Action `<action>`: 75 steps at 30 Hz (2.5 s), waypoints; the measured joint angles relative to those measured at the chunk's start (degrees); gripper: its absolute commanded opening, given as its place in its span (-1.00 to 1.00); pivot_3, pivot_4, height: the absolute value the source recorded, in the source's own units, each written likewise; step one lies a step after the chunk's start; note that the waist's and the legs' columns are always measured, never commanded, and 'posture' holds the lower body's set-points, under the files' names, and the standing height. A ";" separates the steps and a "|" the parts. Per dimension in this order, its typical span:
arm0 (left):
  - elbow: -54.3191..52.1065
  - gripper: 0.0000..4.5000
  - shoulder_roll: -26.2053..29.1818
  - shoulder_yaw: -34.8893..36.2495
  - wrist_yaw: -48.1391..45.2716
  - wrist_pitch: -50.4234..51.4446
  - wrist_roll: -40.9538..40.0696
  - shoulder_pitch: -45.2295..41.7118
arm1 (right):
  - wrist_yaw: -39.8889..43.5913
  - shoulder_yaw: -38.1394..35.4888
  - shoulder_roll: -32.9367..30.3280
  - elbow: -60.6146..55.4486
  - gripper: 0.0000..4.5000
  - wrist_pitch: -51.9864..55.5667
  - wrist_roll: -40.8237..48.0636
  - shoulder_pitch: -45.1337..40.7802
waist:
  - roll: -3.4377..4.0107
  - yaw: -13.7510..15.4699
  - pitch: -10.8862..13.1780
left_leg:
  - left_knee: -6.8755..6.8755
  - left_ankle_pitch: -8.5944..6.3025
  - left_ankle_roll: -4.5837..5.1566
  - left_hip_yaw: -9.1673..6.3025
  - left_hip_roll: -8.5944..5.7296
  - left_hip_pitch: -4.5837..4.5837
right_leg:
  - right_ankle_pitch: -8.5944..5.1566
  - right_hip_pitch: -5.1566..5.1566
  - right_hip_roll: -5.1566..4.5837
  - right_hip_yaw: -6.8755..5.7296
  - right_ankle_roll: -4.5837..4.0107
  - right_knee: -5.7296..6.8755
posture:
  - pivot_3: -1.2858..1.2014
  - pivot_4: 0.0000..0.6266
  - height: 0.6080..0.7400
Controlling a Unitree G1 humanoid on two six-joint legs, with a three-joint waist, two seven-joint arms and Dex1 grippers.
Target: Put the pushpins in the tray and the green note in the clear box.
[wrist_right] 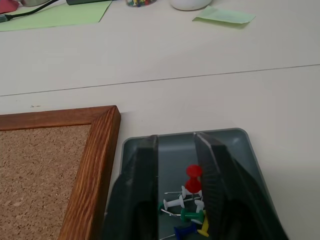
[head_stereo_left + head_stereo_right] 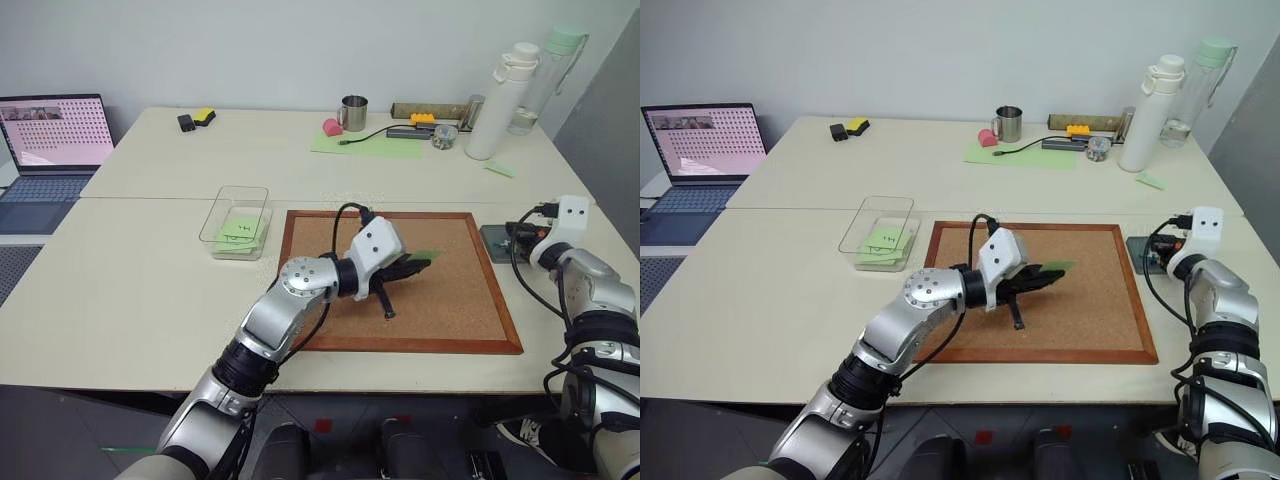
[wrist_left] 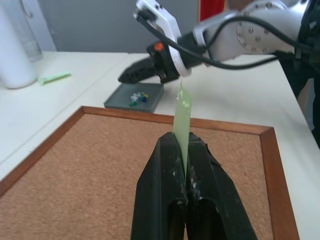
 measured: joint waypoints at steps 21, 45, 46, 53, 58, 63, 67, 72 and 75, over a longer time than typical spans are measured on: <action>1.50 -1.00 -0.64 4.03 1.77 2.04 -0.59 -1.24 | 4.50 3.76 -0.03 -9.94 -0.26 -2.38 0.43 5.08 | 0.01 -0.05 0.01 | -0.02 0.00 0.00 -0.06 0.03 -0.01 | -0.01 0.00 0.02 -0.06 0.01 0.01 | 0.03 -0.52 1.00; 17.81 -1.00 9.35 31.09 33.10 1.95 8.67 -3.02 | 7.10 22.12 6.81 -75.71 -0.26 28.67 28.59 15.30 | -0.35 1.90 0.15 | 0.15 0.02 -0.05 -0.72 -0.02 -0.32 | 0.20 0.02 -0.44 -0.43 0.32 -0.14 | 0.03 -0.52 1.00; 17.81 -1.00 9.19 31.01 32.88 1.98 8.61 -2.93 | 7.02 22.06 6.49 -75.70 -0.26 28.69 28.59 15.30 | -0.36 1.76 0.15 | 0.14 0.02 -0.05 -0.74 -0.03 -0.32 | 0.20 0.00 -0.34 -0.43 0.31 -0.12 | 0.03 -0.52 1.00; 17.80 -0.82 8.46 29.51 31.47 2.11 8.43 -2.94 | 6.57 21.78 5.46 -75.69 -0.22 28.58 27.49 15.31 | -0.36 1.44 0.15 | 0.10 0.02 -0.05 -0.85 0.03 -0.24 | 0.17 -0.03 -0.03 -0.48 0.15 0.01 | 0.03 -0.52 1.00; 17.80 -0.41 8.54 29.49 31.37 2.10 8.51 -2.94 | 5.89 21.78 5.46 -75.69 -0.22 28.58 27.43 15.31 | -0.36 1.47 0.15 | 0.12 0.02 -0.05 -0.82 0.01 -0.25 | 0.17 -0.03 -0.05 -0.45 0.15 0.00 | 0.03 -0.52 1.00; 17.77 -0.02 8.74 28.68 30.20 2.11 8.64 -2.94 | 5.86 21.78 5.09 -75.69 -0.22 28.57 27.40 15.45 | -0.36 1.47 0.16 | 0.12 0.02 -0.05 -0.81 0.00 -0.25 | 0.17 -0.02 -0.06 -0.45 0.15 0.00 | 0.03 -0.52 1.00; 14.65 -0.02 9.35 25.88 25.72 1.12 8.41 -1.90 | 5.88 21.75 4.31 -75.59 -0.22 28.30 26.91 16.01 | -0.36 1.47 0.16 | 0.11 0.02 -0.05 -0.79 0.01 -0.25 | 0.17 -0.02 -0.08 -0.44 0.15 -0.03 | 0.03 -0.52 1.00; 4.09 -0.02 11.63 19.04 11.89 0.66 4.67 1.40 | 5.21 19.54 2.80 -75.49 -0.22 27.80 25.44 18.72 | -0.36 1.50 0.16 | 0.10 0.02 -0.05 -0.76 0.02 -0.26 | 0.16 -0.02 -0.12 -0.42 0.12 -0.05 | 0.03 -0.52 1.00; -3.24 -0.02 14.23 14.34 2.88 3.05 0.91 4.07 | 4.46 16.35 1.04 -75.90 -0.22 28.62 25.78 21.74 | -0.35 1.49 0.16 | 0.09 0.02 -0.05 -0.76 0.07 -0.25 | 0.12 -0.01 -0.15 -0.42 0.05 -0.05 | 0.03 -0.52 1.00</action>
